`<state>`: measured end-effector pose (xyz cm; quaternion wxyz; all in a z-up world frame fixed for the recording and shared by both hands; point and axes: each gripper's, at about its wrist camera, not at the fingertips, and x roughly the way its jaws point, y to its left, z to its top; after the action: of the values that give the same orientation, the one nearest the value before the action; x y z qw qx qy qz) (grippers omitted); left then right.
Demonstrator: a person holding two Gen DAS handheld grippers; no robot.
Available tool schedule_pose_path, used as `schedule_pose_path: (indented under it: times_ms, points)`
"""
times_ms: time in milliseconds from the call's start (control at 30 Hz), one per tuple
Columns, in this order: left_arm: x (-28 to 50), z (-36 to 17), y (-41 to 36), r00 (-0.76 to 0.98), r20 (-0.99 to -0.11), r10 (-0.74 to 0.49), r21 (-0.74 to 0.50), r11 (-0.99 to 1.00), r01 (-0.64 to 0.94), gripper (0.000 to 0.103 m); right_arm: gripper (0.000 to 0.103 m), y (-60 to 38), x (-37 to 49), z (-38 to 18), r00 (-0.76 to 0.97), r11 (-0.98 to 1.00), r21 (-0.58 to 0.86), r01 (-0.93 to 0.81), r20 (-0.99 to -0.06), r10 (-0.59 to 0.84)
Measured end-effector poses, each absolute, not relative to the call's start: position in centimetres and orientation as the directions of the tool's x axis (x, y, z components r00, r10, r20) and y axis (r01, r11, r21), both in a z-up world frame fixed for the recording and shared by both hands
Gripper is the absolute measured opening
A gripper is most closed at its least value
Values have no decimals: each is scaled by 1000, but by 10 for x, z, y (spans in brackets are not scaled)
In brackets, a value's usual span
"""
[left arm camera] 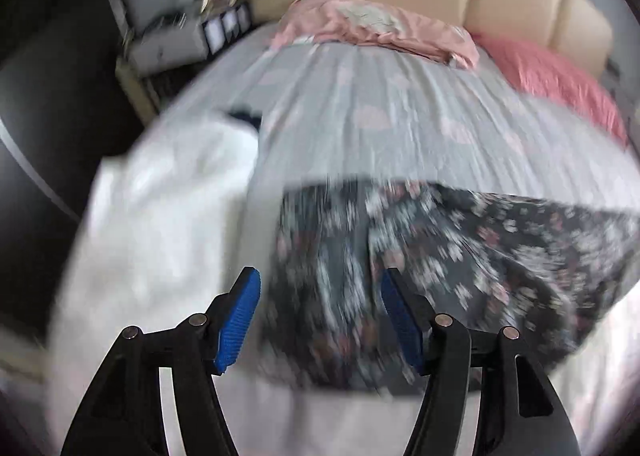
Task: Fold clothes
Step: 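Release the jeans with both tools and move them back, then grasp the jeans waist edge with the left tool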
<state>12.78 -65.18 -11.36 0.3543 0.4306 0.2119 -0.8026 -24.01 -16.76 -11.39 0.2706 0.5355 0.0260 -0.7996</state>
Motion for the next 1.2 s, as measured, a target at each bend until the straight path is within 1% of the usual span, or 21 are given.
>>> schedule_pose_path:
  times_ms: [133, 200, 300, 367, 467, 500, 567, 800, 933, 967, 1000, 1033, 1067, 1167, 1200]
  points:
    - [155, -138, -630, -413, -859, -302, -185, -568, 802, 65, 50, -154, -178, -151, -187, -845, 400, 356, -855, -483]
    - [164, -151, -622, -442, -856, -267, -259, -518, 815, 65, 50, -148, -156, -164, -166, -840, 442, 315, -845, -508]
    - [173, -172, -612, -477, -849, -225, -355, -427, 832, 66, 50, -144, -123, -176, -175, -844, 438, 308, -847, -503]
    - [175, -186, -610, -491, -843, -220, -391, -375, 840, 66, 50, -147, -110, -186, -161, -845, 423, 327, -857, -490]
    - [174, -202, -609, -539, -816, -208, -473, -296, 830, 66, 50, -156, -103, -198, -119, -828, 435, 352, -857, -501]
    - [173, -205, -609, -556, -806, -204, -497, -277, 823, 66, 52, -159, -101, -200, -118, -825, 436, 360, -856, -504]
    - [167, -211, -609, -566, -802, -190, -515, -260, 817, 66, 52, -168, -100, -201, -134, -825, 415, 382, -859, -494]
    - [152, -220, -612, -540, -816, -208, -497, -224, 838, 66, 52, -196, -95, -200, -211, -832, 278, 480, -884, -417]
    - [137, -220, -613, -503, -829, -247, -447, -250, 859, 65, 52, -202, -95, -201, -210, -819, 262, 511, -886, -414]
    - [132, -218, -612, -477, -838, -266, -409, -274, 871, 58, 52, -202, -96, -201, -206, -818, 265, 510, -886, -416]
    - [126, -217, -611, -451, -846, -285, -369, -297, 881, 47, 52, -201, -97, -202, -203, -817, 269, 510, -885, -419]
    - [121, -215, -610, -422, -854, -306, -325, -320, 890, 45, 52, -201, -97, -202, -200, -816, 273, 510, -885, -421]
    - [115, -213, -606, -375, -865, -332, -260, -343, 903, 40, 52, -201, -98, -202, -196, -815, 277, 509, -884, -423]
    - [99, -208, -594, -243, -876, -417, -64, -399, 915, 18, 52, -199, -99, -201, -187, -812, 287, 509, -883, -430]
    - [95, -206, -591, -203, -871, -447, 0, -412, 911, 16, 52, -199, -99, -201, -185, -810, 289, 510, -883, -431]
